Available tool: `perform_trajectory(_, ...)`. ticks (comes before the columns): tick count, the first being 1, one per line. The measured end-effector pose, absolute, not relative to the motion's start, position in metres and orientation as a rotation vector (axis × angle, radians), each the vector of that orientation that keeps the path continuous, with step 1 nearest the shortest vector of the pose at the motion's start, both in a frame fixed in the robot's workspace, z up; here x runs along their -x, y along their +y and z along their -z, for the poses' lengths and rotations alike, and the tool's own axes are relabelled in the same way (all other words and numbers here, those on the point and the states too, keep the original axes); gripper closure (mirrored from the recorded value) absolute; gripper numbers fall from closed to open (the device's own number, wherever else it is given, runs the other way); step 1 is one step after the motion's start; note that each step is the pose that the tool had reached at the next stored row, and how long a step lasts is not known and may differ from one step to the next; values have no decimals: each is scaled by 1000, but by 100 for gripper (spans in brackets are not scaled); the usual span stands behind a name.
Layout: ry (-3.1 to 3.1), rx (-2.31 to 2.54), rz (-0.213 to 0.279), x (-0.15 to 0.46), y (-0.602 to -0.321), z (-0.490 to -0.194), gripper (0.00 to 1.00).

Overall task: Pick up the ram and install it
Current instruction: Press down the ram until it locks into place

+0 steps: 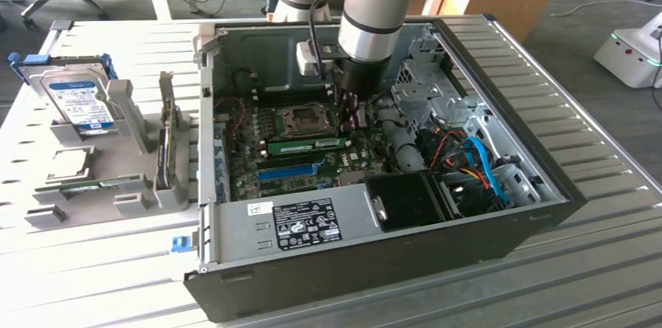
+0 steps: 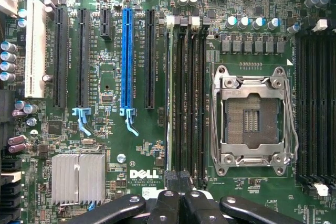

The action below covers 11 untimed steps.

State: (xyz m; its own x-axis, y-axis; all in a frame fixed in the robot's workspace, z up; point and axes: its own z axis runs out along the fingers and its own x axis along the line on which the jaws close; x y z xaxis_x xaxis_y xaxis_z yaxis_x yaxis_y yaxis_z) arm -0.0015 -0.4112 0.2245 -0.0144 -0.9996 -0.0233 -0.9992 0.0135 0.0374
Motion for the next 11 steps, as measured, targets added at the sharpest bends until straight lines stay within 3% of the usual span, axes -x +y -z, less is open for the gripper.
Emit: perform_trajectory(11, -2230, -2199, 68, 1, -411, -223, 89)
